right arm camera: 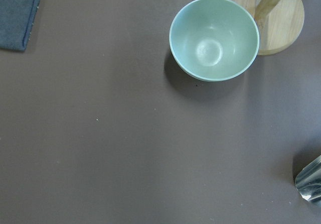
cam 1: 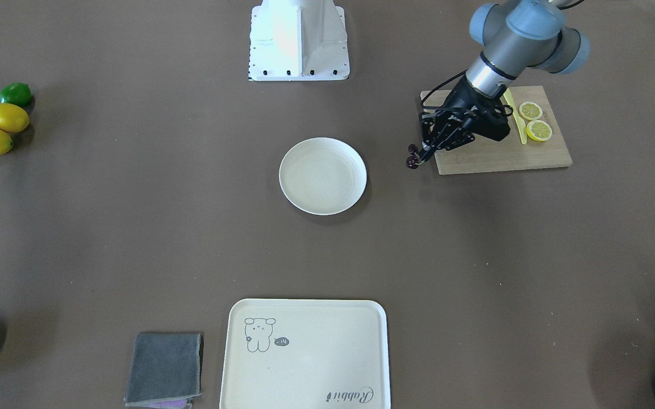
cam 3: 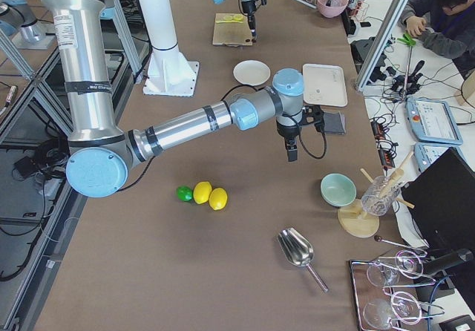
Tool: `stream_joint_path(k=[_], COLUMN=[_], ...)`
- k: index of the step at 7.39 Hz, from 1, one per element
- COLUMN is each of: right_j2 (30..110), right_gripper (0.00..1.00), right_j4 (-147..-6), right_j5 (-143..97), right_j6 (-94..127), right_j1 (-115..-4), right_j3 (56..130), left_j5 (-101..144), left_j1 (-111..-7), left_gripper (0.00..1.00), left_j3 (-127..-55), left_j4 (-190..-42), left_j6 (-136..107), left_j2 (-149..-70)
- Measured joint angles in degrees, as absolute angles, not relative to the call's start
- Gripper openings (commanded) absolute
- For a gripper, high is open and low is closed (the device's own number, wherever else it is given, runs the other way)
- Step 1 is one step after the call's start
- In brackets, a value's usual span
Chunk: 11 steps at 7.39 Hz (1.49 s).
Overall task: Place red cherry on plate
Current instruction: 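Carry the cherries with the left gripper over the white plate and lower, then open the left gripper over the plate and withdraw the left arm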
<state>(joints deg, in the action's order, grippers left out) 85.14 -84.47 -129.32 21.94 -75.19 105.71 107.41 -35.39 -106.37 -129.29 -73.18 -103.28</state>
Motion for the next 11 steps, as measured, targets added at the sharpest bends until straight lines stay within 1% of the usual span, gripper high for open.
stream_joint_path(k=[1,2,3,4,5,6,9,10,11], right_j2=[86.9,88.6,90.4,92.0,93.6,95.0,96.6,96.7,96.6], right_gripper=[1.0,1.0,1.0,1.0,1.0,1.0,1.0,1.0,1.0], right_j4=[-83.5,-82.7,-82.3,-82.3,-82.4,-82.5,-83.5,-83.9,-85.0], right_j5=[-129.3,-129.3,-129.3,-129.5,-129.8,-129.9,-130.0,-130.0,-130.1], right_j6=[20.2,18.7,17.6,17.1,16.9,16.8,16.8,16.8,15.5], right_j1=[-75.3,-75.3,-75.4,-75.5,-75.7,-76.1,-77.3,-77.7,-78.2], right_j3=[105.7,105.6,105.6,105.6,105.6,105.6,105.6,105.6,105.6], left_j5=[106.9,105.5,103.1,101.0,99.0,97.4,96.3,97.2,100.3], left_j1=[-35.2,-34.4,-32.6,-30.6,-28.6,-26.9,-26.2,-28.0,-31.4], left_gripper=[0.0,0.0,0.0,0.02,0.61,0.97,0.98,0.98,0.98], left_j3=[-102.6,-98.9,-96.4,-95.4,-95.0,-94.9,-96.4,-98.6,-102.0], left_j4=[-126.0,-124.7,-124.2,-124.1,-124.0,-124.0,-123.5,-120.8,-114.3], left_j6=[-76.4,-78.5,-79.6,-80.6,-81.9,-82.8,-83.3,-83.2,-82.5], left_j2=[-110.9,-116.3,-119.4,-120.5,-121.0,-121.3,-121.0,-120.7,-120.6])
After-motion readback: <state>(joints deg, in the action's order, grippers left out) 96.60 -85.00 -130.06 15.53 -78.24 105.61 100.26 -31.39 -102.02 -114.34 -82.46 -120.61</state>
